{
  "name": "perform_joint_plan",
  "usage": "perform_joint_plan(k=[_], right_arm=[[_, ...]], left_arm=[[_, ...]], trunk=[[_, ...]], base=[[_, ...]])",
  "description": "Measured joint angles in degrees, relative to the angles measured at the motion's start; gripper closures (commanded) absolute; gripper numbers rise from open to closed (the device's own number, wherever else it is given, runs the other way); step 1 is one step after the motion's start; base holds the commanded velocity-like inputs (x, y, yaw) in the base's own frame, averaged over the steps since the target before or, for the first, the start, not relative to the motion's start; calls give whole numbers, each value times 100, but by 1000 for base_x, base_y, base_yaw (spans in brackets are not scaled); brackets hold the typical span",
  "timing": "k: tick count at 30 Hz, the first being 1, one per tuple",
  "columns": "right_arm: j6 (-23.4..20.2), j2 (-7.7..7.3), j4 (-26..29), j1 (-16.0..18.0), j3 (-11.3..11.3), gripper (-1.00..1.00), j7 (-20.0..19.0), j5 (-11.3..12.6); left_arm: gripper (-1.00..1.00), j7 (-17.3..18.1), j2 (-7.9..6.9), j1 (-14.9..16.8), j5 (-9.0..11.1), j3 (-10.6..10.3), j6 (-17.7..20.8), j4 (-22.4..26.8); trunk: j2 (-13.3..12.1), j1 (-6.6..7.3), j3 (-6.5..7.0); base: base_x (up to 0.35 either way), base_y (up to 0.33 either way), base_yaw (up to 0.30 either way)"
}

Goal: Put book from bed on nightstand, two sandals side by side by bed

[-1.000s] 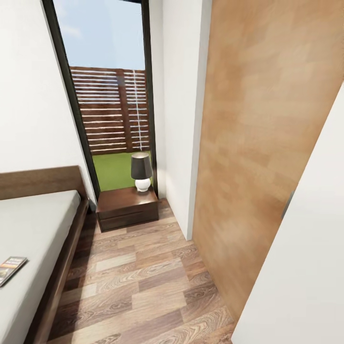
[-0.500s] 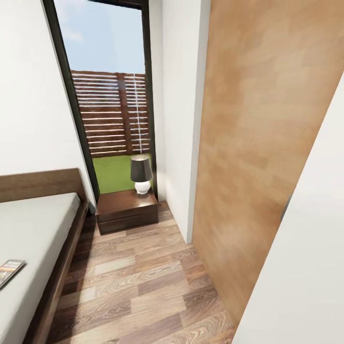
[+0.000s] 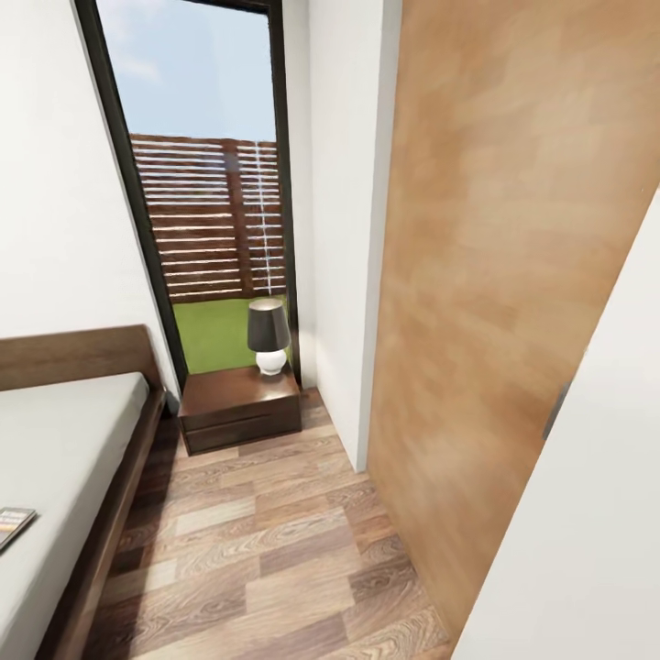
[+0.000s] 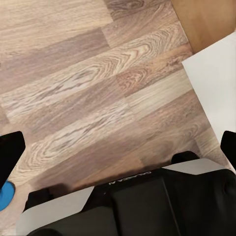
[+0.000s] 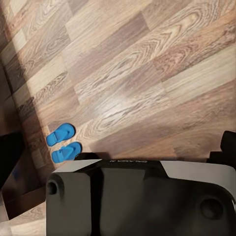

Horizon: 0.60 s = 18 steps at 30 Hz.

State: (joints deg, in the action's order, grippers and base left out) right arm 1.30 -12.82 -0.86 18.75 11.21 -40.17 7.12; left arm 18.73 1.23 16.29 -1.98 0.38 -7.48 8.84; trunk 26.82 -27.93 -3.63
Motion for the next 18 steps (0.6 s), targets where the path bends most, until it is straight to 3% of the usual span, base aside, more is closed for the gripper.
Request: perform_joint_plan(k=[6,13,18], right_arm=[[1,0,0,0,0,-100,0,-4],[0,0,0,-1,0,-100,4,-10],[0,0,0,0,0,-100,5,-15]], left_arm=[[-100,0,0,0,0,0,0,0],[-100,0,59,-1,0,2,1,0],[-100,0,83,0,0,8,0,0]], trunk=[[0,-1,0],[0,1,0],[0,-1,0]], base=[[67,0,0],[239,-24,0],[40,-3,1]])
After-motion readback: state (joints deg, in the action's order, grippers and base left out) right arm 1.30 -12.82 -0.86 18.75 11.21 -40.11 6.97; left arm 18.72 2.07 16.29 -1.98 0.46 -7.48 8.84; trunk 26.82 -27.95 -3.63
